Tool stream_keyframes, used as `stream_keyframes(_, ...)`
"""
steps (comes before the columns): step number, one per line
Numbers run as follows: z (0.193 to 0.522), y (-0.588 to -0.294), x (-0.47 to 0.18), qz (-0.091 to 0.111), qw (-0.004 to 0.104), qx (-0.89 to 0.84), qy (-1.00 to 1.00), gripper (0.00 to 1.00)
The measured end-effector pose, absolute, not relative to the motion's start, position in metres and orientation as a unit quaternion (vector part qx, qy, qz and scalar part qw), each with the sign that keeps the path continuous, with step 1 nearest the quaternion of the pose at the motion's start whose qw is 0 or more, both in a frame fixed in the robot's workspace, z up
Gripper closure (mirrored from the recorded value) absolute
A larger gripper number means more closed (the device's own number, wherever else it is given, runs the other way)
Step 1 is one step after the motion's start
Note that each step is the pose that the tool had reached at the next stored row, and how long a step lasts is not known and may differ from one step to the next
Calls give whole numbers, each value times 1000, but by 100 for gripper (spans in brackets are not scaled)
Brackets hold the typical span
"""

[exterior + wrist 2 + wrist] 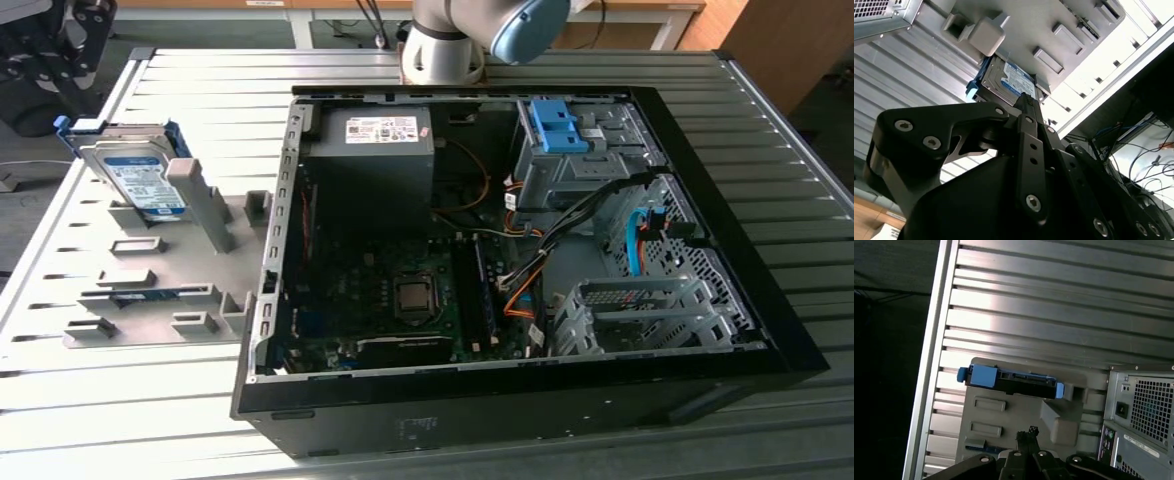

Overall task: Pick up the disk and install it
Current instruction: 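Pick up the disk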

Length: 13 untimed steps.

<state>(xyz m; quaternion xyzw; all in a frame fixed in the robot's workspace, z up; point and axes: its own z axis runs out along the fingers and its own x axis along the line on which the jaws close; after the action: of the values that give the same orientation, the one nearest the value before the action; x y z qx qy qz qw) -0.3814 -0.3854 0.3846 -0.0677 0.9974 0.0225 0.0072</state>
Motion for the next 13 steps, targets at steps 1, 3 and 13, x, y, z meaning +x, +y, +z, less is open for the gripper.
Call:
stream_keyframes(1, 385, -385, -381, 23, 7, -76, 997, 89)
stream_keyframes(3, 385, -385, -381, 23, 7, -93, 995, 89)
stream_keyframes(13, 385, -385, -381, 23, 4, -170, 985, 89)
